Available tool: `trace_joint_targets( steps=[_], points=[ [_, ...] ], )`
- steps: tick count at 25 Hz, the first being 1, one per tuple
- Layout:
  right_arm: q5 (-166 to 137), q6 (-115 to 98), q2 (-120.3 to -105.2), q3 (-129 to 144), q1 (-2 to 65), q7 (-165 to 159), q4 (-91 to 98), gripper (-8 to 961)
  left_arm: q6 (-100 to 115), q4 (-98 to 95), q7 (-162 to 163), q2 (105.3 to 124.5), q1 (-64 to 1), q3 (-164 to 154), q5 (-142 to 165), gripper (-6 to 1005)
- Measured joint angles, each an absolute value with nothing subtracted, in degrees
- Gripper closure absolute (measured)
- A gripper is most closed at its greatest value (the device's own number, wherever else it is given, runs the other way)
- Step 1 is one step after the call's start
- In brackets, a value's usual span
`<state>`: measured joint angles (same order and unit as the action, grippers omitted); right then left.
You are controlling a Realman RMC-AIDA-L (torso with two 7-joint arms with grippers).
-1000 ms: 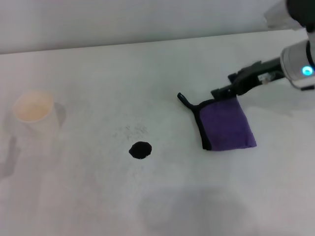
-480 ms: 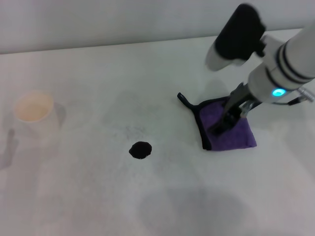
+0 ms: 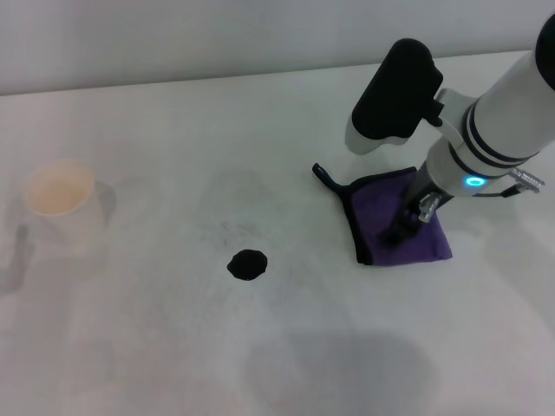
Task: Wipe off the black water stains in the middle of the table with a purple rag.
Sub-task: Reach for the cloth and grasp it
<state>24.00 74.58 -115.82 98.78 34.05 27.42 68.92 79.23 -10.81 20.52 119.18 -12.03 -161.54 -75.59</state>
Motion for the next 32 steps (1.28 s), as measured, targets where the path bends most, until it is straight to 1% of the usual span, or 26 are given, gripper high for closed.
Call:
trace_joint_targets(
  steps=[7, 13, 24, 27, 32],
  points=[
    [24.5, 74.0, -115.78, 98.5, 36.5, 27.6, 63.0, 190, 79.3, -10.8, 20.6, 119.18, -12.0, -161.5, -75.6, 110],
    [24.5, 73.8, -115.70, 98.5, 36.9, 27.6, 62.4, 232, 79.3, -10.8, 20.6, 119.22, -12.1, -161.5, -75.5, 110],
    [24.5, 76.0, -115.59, 97.4, 37.8, 28.4, 61.7, 228, 79.4, -11.0, 20.7, 119.27, -12.2, -161.5, -75.6, 110],
    [24.9, 77.4, -115.59, 96.0, 38.3, 29.4, 61.3, 342, 79.5, -11.0, 20.8, 119.27, -12.3, -161.5, -75.6, 110],
    [25.7, 77.8, -115.58, 94.1, 38.7, 30.9, 60.3, 435, 79.5, -11.0, 20.7, 119.27, -12.5, -161.5, -75.6, 109]
  ],
)
